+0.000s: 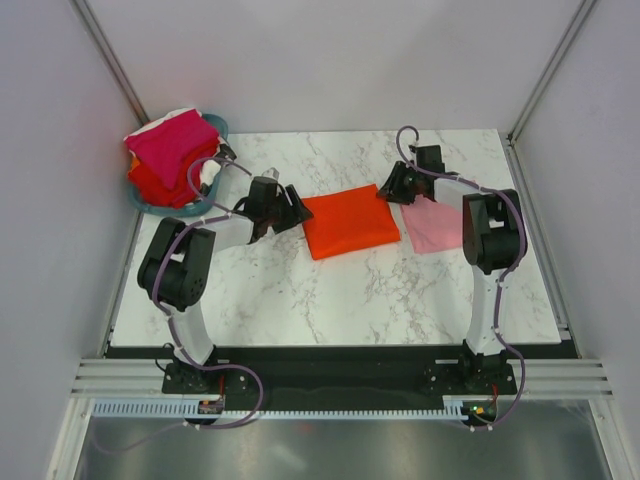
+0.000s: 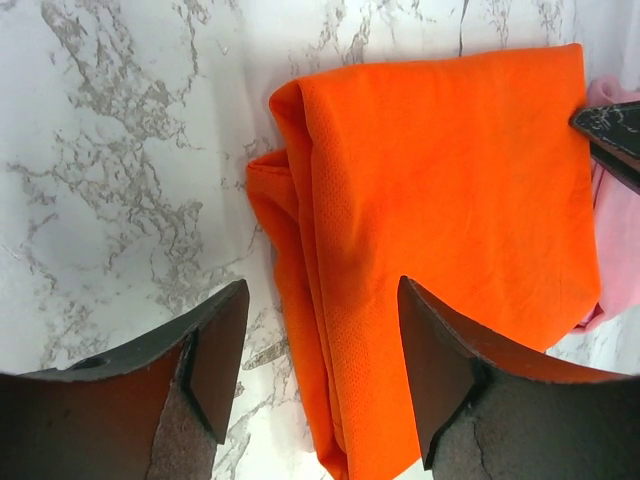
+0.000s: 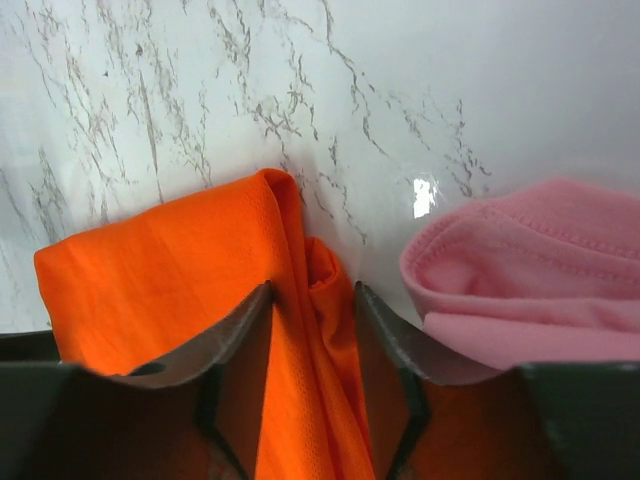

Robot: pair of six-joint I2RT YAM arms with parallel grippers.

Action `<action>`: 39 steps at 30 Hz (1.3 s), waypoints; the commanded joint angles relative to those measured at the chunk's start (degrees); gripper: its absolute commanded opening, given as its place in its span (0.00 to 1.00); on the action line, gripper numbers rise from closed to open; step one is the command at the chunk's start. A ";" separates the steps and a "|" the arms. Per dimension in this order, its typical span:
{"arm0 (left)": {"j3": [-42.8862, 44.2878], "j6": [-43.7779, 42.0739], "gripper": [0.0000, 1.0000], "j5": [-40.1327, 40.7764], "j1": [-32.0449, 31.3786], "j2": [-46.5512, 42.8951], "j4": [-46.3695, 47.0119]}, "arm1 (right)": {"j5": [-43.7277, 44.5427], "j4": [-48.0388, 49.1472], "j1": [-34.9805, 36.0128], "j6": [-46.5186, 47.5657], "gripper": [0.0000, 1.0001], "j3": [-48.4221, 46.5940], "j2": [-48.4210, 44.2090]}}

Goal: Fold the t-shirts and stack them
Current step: Neatly place the folded tshirt to the corner

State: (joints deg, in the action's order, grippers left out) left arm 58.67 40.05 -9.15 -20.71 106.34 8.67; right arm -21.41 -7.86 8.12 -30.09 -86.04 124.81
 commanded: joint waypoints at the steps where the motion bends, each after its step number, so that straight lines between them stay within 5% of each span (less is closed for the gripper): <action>1: 2.41 1.17 0.68 1.06 -0.03 0.97 1.70 | -2.50 1.09 0.14 -0.94 0.44 -1.06 2.27; 8: 3.11 1.87 0.66 0.97 -0.03 2.20 1.53 | -2.94 1.18 0.23 -0.85 0.35 -0.44 2.89; 10: 3.11 1.78 0.66 1.24 -0.03 2.29 1.53 | -3.02 0.74 0.14 -0.50 0.21 -1.14 3.07; 16: 3.20 1.52 0.65 2.29 -0.03 2.81 1.09 | -3.11 0.12 0.23 -0.24 0.00 -1.76 3.51; 27: 5.13 2.48 0.56 3.35 -0.03 6.59 1.97 | -4.61 0.04 0.23 -0.15 0.00 -1.85 3.33; 33: 6.63 2.13 0.39 3.52 -0.03 8.53 2.67 | -4.78 0.04 0.32 0.12 0.00 -1.59 3.07; 39: 8.21 0.12 0.08 3.79 -0.03 9.32 3.11 | -4.87 0.04 0.93 0.29 0.00 -2.38 3.24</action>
State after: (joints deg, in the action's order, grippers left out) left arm 64.47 41.82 -7.33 -20.71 114.50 10.81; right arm -25.41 -7.31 8.32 -31.07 -86.41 126.63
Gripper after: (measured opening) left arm 0.125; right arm 0.021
